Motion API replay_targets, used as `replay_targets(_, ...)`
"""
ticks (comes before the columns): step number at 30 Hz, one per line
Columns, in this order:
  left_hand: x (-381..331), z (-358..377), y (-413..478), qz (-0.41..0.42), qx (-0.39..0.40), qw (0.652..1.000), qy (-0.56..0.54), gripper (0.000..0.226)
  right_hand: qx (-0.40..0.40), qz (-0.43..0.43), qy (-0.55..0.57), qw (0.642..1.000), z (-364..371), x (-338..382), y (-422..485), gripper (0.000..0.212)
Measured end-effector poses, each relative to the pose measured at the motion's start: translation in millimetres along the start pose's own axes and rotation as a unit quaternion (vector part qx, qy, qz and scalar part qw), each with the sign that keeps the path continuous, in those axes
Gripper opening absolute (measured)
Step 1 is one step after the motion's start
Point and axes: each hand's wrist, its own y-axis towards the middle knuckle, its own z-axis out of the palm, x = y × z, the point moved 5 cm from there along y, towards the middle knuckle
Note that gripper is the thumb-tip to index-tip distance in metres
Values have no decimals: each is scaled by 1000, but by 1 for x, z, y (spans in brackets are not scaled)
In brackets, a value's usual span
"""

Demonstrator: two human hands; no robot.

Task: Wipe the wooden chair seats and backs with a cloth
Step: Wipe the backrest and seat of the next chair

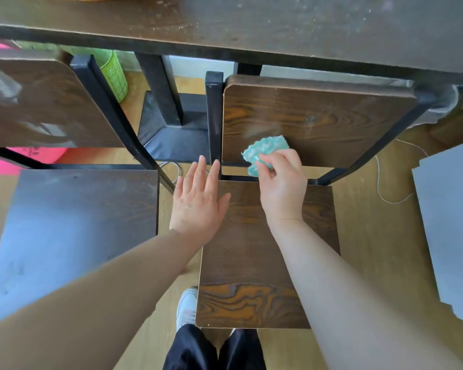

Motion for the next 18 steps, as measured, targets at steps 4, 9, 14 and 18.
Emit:
replay_targets(4, -22, -46, 12, 41, -69, 997, -9, 69, -72, -45, 40, 996, -41, 48, 26, 17)
replay_targets(9, -39, -90, 32, 37, -147, 988, -43, 69, -127, -96, 63, 985, -67, 87, 62, 17)
replay_targets(14, -40, -94, 36, 29, -156, 986, -54, 71, -79, -56, 41, 994, -44, 74, 65, 17)
replay_targets(18, -29, -78, 33, 27, -127, 991, -36, 72, -50, -23, 18, 998, -20, 53, 51, 20)
